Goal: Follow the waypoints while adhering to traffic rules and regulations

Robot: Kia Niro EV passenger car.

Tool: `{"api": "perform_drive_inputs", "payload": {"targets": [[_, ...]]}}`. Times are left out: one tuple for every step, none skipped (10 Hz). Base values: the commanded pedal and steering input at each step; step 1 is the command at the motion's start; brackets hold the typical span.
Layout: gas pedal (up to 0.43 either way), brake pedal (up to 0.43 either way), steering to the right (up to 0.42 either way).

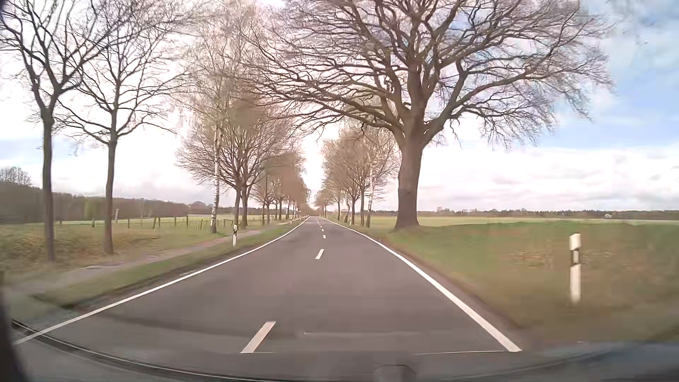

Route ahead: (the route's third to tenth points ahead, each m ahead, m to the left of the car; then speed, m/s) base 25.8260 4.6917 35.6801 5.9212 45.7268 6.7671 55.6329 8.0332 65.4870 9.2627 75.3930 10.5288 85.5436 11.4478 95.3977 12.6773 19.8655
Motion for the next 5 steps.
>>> {"api": "perform_drive_inputs", "payload": {"targets": [[0.169, 0.0, -0.02], [0.169, 0.0, -0.019], [0.189, 0.0, -0.018], [0.197, 0.0, -0.018], [0.197, 0.0, -0.018]]}}
